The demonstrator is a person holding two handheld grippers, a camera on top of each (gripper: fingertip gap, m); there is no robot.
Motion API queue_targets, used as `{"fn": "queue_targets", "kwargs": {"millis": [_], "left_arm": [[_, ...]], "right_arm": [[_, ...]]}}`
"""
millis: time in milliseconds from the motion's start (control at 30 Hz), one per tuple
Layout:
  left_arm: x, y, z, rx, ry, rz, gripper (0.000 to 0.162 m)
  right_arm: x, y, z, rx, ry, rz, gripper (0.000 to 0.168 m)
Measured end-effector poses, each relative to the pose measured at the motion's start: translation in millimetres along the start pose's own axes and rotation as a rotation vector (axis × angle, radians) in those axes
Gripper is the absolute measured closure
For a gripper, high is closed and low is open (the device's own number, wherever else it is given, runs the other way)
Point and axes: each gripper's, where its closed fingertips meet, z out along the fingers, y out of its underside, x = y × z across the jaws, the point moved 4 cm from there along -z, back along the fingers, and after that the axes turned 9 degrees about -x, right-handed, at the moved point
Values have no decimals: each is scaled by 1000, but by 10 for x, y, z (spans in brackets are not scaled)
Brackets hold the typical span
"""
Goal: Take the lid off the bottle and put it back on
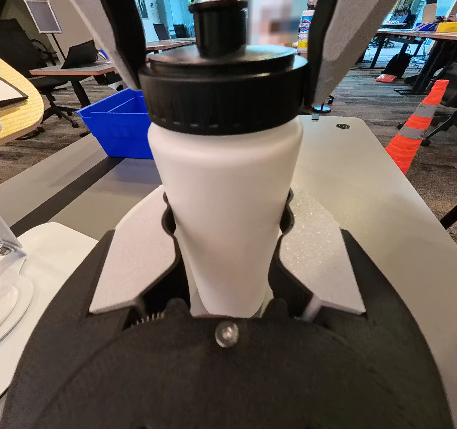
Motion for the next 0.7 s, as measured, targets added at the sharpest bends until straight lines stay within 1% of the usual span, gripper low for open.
{"fn": "queue_targets", "kwargs": {"millis": [100, 167, 200, 233, 300, 333, 367, 433, 467, 533, 633, 700], "left_arm": [[-2, -1, 0, 0, 0, -2, 78], [-4, -2, 5, 1, 1, -4, 78], [-3, -3, 6, 2, 1, -3, 78], [-2, -3, 4, 2, 1, -2, 78], [0, 0, -2, 3, 0, 0, 78], [-1, 0, -3, 2, 0, 0, 78], [-1, 0, -1, 2, 0, 0, 78], [-3, 0, 0, 4, 2, 0, 78], [-2, 0, 0, 4, 2, -1, 78], [-4, -1, 2, 5, 2, -2, 77], [-4, -1, 0, 4, 2, -2, 77], [-6, -1, 2, 3, 1, -4, 78]], "right_arm": [[29, -3, 2, 11, -76, 173, 99], [57, 3, 7, 26, -135, 328, 99], [55, 4, 5, 30, -141, 356, 99], [50, 1, 2, 31, -138, 352, 99], [46, -9, -23, 41, -127, 268, 99], [48, -23, -50, 68, -99, 208, 92], [41, -25, -71, 79, -61, 140, 90], [29, 12, -69, 46, 21, 18, 81], [24, 27, -56, 27, 46, -27, 81], [6, 63, -8, -17, 58, -92, 97], [0, 65, 7, -9, 45, -99, 99], [1, 72, 10, 0, 6, -8, 98]]}}
